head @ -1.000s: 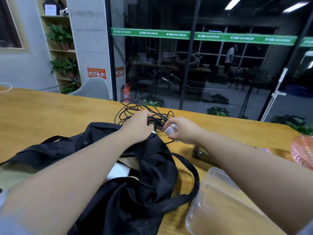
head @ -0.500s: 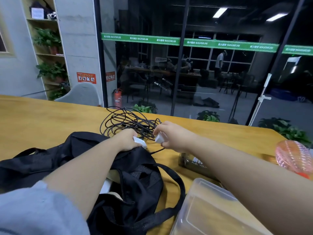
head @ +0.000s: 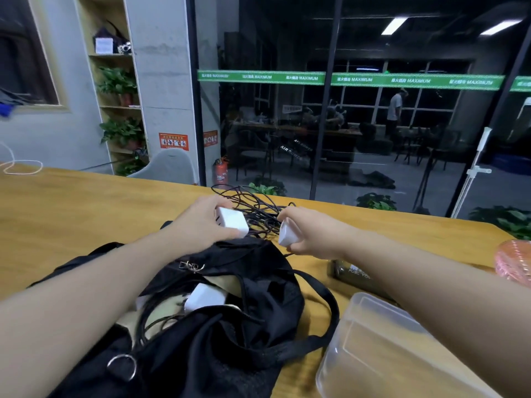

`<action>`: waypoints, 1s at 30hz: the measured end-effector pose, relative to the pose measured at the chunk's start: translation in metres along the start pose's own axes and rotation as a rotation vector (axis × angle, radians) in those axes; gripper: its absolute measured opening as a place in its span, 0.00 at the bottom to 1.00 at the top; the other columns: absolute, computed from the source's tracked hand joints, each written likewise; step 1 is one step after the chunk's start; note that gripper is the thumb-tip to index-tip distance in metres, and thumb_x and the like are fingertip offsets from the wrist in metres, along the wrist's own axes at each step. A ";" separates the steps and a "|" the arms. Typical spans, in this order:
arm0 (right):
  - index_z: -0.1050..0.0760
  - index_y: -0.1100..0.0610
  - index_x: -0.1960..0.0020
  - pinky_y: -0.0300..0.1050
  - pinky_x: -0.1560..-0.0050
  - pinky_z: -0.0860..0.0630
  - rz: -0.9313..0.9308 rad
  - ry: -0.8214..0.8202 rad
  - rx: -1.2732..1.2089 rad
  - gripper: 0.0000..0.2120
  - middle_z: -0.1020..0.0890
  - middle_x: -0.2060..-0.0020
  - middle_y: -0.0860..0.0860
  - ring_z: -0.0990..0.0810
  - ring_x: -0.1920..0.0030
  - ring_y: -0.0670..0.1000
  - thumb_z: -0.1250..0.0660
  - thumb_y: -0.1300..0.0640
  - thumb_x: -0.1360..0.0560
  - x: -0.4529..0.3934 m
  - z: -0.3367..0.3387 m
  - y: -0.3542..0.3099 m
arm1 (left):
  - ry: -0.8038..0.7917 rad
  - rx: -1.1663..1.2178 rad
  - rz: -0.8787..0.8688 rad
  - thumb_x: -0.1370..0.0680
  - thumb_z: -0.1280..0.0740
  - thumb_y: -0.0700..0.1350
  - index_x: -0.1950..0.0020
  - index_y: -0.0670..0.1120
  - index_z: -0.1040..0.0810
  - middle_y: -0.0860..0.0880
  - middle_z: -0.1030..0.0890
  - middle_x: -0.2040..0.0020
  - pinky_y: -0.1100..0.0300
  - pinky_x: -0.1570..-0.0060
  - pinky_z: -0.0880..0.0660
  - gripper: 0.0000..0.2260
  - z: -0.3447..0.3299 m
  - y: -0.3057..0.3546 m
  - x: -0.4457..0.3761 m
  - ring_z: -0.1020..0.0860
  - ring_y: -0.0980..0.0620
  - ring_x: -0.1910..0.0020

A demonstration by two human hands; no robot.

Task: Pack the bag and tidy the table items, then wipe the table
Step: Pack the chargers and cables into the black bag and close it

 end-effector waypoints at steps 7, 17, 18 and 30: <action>0.39 0.52 0.30 0.42 0.48 0.29 0.102 0.029 -0.060 0.29 0.28 0.37 0.49 0.27 0.39 0.51 0.31 0.56 0.28 0.012 -0.004 -0.065 | 0.010 -0.096 -0.073 0.33 0.25 0.53 0.43 0.55 0.28 0.56 0.30 0.50 0.58 0.46 0.27 0.22 0.029 -0.016 0.081 0.27 0.59 0.55; 0.37 0.54 0.34 0.44 0.46 0.29 0.171 0.099 -0.147 0.28 0.26 0.40 0.50 0.27 0.41 0.51 0.30 0.51 0.30 0.031 -0.028 -0.143 | -0.159 -0.443 -0.073 0.25 0.34 0.54 0.30 0.55 0.39 0.62 0.40 0.45 0.64 0.50 0.30 0.25 0.018 -0.052 0.139 0.29 0.60 0.53; 0.36 0.55 0.35 0.44 0.47 0.30 0.172 0.087 -0.137 0.28 0.26 0.40 0.50 0.28 0.41 0.51 0.29 0.51 0.30 0.032 -0.031 -0.146 | -0.167 -0.464 -0.068 0.24 0.35 0.53 0.30 0.54 0.40 0.61 0.40 0.44 0.64 0.51 0.30 0.25 0.016 -0.052 0.141 0.29 0.59 0.55; 0.34 0.53 0.34 0.41 0.50 0.29 0.165 0.006 -0.116 0.26 0.24 0.41 0.50 0.26 0.44 0.50 0.31 0.52 0.29 0.048 -0.054 -0.154 | -0.152 -0.692 -0.035 0.21 0.43 0.56 0.29 0.51 0.41 0.53 0.38 0.35 0.57 0.31 0.43 0.22 0.010 -0.064 0.150 0.54 0.48 0.25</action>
Point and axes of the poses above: each hand's wrist, its own x-axis away from the middle knuckle, its own z-axis out of the back of the hand, y = z × x, the point moved 9 cm from there along -x, towards the middle knuckle
